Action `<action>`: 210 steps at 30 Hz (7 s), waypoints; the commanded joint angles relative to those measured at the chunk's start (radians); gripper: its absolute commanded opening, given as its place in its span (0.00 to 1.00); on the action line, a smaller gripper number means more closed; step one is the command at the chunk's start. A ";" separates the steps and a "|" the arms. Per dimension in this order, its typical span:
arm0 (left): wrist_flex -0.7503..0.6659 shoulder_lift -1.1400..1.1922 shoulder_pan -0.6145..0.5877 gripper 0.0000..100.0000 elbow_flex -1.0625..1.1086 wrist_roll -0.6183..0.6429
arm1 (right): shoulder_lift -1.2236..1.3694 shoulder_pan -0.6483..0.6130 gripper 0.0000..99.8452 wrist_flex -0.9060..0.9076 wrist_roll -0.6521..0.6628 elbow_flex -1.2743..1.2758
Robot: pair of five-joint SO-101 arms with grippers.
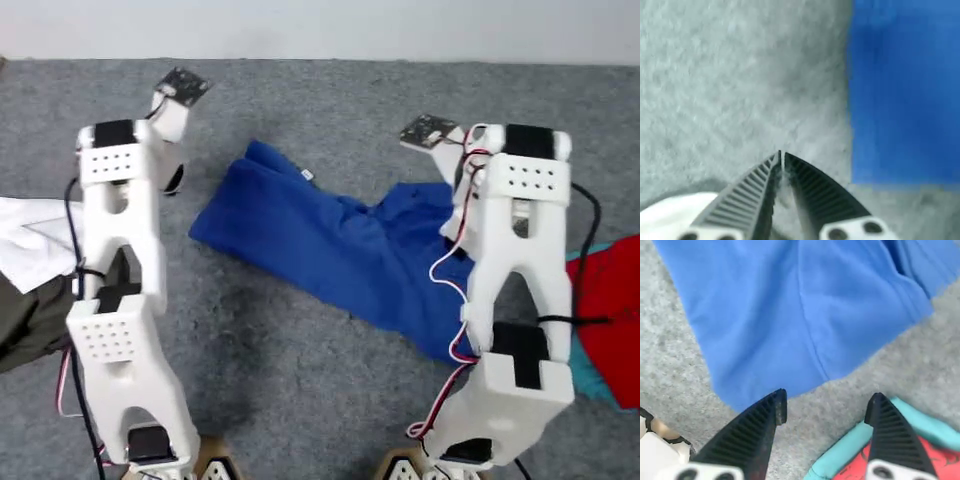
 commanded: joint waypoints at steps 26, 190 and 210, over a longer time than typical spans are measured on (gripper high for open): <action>0.222 -0.080 -0.133 0.01 -0.038 0.158 | 0.924 -0.035 0.02 -0.090 -0.107 -1.057; 0.348 -0.078 -0.087 0.01 -0.028 0.207 | 0.062 -0.131 0.12 -0.228 -0.276 -0.052; 0.345 -0.072 -0.084 0.01 -0.030 0.207 | 0.177 -0.142 0.12 0.042 -0.130 0.008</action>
